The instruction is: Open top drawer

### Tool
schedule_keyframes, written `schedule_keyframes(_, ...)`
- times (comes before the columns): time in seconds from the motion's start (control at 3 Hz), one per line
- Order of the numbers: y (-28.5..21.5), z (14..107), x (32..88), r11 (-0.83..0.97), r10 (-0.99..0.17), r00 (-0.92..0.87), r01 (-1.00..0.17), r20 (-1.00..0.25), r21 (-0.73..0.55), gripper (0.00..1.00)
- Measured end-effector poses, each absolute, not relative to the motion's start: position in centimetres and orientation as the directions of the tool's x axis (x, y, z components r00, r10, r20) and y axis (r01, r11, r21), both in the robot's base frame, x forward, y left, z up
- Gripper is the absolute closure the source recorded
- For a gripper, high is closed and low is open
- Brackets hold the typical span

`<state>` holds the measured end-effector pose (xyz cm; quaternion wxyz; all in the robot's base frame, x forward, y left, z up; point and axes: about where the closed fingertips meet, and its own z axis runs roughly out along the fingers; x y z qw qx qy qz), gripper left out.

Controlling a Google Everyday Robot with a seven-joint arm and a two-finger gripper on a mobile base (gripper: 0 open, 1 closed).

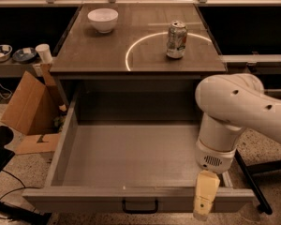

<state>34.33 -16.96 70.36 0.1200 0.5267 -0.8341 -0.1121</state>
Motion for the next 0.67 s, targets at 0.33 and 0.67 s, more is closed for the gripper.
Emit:
schedule_keyframes(0.33,-18.1,75.0,34.4,0.393,-0.918,-0.391,-0.88,0.062,0.266,0.0)
schedule_keyframes(0.67,-19.7,80.3,34.2,0.319,-0.946,-0.325,-0.925,0.008,0.205,0.0)
